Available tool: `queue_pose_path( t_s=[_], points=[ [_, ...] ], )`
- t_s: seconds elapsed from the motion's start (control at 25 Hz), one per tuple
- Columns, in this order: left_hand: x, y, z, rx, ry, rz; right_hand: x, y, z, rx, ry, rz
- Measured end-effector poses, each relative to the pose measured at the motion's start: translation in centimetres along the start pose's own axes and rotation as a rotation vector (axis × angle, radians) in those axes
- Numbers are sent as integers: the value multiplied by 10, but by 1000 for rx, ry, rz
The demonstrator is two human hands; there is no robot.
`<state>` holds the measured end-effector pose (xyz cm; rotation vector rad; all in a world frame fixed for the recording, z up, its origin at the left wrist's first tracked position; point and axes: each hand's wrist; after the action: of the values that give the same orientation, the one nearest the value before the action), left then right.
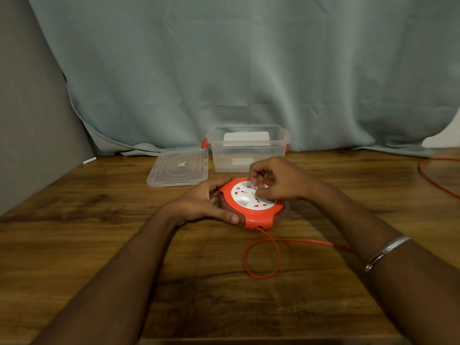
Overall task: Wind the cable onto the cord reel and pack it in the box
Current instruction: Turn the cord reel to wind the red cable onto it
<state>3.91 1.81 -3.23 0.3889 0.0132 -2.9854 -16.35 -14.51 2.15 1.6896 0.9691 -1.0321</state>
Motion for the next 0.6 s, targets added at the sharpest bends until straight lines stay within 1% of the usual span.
queue_pose_path(
  t_s=[0.08,0.12,0.24,0.36,0.48,0.6],
  points=[
    [0,0,1,-2,11,4,-9,-2,11,-19,181,-103],
    [0,-1,1,-6,17,3,-12,-3,15,-29,214,-133],
    [0,-1,5,-28,48,13,-15,-2,26,-46,204,-180],
    [-2,-1,3,-33,45,-1,-9,1,29,-60,242,-264],
    [-2,-3,4,-47,47,-4,-9,0,29,-39,292,-269],
    [2,-5,9,-55,69,0,-12,-4,22,6,253,-237]
  ],
)
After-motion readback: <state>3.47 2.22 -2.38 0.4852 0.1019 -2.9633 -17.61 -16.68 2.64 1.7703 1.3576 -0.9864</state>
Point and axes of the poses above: each hand's wrist, its own y-axis towards the middle knuckle, its own x-axis out of the palm, z = x × y, and after that the axes turned 10 degrees about -y, right-handed
